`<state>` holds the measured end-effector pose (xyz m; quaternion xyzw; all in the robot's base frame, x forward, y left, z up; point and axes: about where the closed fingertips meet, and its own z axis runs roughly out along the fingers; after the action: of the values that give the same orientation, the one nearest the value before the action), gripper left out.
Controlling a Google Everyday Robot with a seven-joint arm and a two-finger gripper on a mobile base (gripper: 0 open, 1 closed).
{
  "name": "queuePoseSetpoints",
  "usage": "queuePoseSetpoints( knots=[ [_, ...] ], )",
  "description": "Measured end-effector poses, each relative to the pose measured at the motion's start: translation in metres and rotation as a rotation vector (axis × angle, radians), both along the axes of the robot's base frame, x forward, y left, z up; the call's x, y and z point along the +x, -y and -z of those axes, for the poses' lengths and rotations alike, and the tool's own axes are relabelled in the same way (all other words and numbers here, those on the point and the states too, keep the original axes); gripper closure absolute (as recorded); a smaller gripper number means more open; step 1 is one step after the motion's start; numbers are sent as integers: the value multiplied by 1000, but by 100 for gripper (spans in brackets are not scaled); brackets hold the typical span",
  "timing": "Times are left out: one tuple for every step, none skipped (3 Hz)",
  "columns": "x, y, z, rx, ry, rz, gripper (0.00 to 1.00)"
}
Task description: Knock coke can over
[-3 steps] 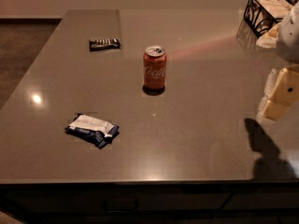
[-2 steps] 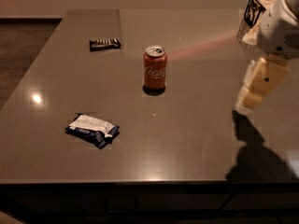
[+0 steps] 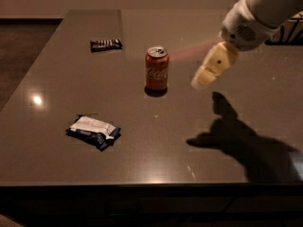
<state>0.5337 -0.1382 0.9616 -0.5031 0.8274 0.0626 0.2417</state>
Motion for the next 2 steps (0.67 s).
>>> queuePoseSetpoints(
  knots=[
    [27, -30, 17, 81, 4, 48, 0],
    [46, -61, 29, 136, 30, 62, 0]
  ],
)
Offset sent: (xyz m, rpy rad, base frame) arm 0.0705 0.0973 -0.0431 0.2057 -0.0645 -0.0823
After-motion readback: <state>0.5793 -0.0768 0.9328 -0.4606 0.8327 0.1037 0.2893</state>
